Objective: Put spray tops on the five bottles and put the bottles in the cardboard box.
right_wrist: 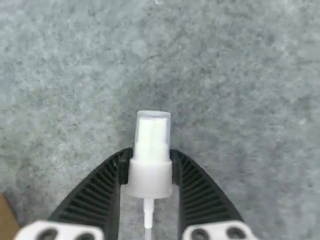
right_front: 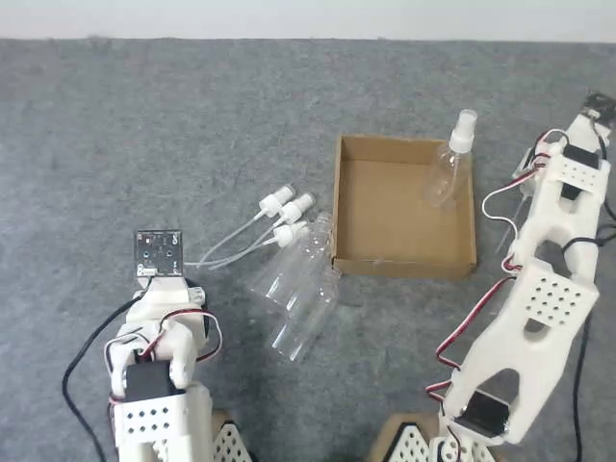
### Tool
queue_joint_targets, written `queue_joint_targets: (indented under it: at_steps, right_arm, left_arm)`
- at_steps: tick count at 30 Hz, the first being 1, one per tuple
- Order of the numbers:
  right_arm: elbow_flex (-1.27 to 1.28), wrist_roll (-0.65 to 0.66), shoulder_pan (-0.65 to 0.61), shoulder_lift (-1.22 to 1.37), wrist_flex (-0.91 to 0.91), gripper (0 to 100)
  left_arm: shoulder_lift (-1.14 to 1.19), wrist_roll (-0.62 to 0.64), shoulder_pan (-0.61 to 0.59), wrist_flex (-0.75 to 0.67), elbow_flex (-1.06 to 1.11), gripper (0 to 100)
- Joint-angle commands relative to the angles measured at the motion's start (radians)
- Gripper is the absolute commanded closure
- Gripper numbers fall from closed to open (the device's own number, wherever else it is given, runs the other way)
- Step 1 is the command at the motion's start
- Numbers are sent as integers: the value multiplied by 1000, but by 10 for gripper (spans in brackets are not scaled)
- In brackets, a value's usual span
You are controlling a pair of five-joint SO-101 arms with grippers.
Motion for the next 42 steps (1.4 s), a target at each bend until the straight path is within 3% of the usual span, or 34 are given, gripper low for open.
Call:
queue_joint_targets:
  at_steps: [1,15,20,25,29,34,42]
  right_arm:
    - [-126,-5,35,-38,91,986]
    - [-440,35,-50,-272,727,981]
    - [-486,37,-45,-423,839,981]
    - [-316,37,-93,-677,837,982]
    - [-114,35,-239,-888,825,981]
    - [77,-21,-510,-1078,734,981]
    - [324,-146,-891,-1086,433,981]
  left_arm:
    - [-17,-6,-6,6,-8,987]
    - [-17,-6,-6,6,-8,987]
    - [-17,-6,-6,6,-8,987]
    - [-17,-6,-6,8,-8,987]
    - [-17,-6,-6,8,-8,987]
    - [-17,-6,-6,8,-8,987]
    - [-17,-6,-6,8,-8,987]
